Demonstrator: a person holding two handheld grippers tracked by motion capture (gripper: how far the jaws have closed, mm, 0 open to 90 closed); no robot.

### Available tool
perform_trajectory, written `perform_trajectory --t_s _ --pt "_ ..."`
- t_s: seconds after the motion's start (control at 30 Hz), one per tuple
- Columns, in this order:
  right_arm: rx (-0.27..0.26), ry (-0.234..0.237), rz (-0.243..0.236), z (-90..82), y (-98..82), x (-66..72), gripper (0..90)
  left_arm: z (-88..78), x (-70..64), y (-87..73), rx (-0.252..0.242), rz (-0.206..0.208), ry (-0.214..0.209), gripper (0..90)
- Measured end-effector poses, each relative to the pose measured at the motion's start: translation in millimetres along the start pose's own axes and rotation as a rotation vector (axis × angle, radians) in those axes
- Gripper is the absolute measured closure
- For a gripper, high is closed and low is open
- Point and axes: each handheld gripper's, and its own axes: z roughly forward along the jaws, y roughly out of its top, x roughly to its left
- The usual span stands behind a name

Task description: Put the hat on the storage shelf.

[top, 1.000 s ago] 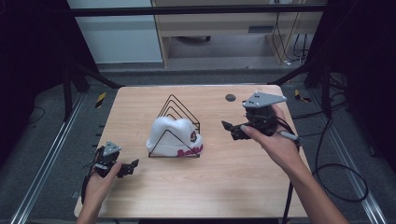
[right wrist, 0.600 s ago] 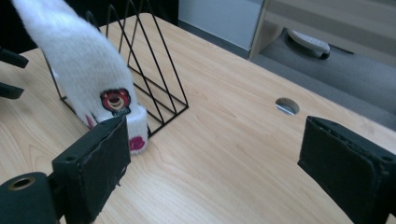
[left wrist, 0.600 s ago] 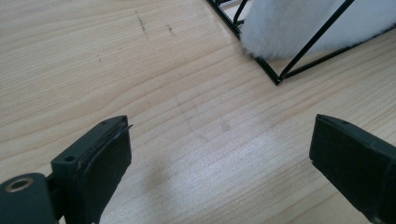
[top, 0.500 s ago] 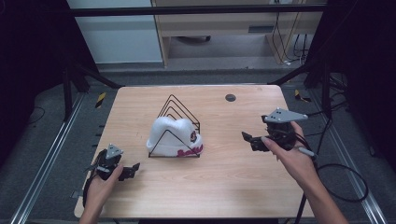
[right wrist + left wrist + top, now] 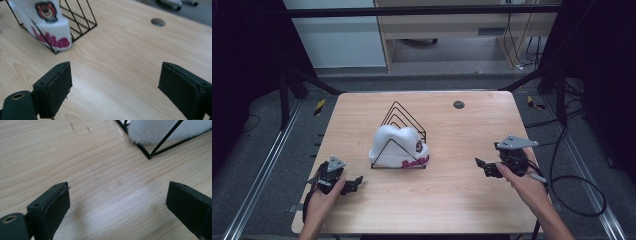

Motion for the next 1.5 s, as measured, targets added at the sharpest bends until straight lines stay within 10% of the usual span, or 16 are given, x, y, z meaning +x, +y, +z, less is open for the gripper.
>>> perform_trajectory --t_s 0.5,1.1,1.5 --pt "0.127 -0.015 0.127 50.7 -62.0 -1.1 11.5 11.3 3.3 -4.1 0.001 -0.024 -0.015 2.6" --pt "0.136 -0.115 0.187 69.9 -77.3 -10.1 10.5 14.7 3.7 -2.7 0.003 -0.027 -0.019 0.0" --pt "0.157 -0.163 0.145 72.9 -77.2 0.7 8.7 15.1 3.3 -2.6 0.002 -0.029 -0.019 0.0"
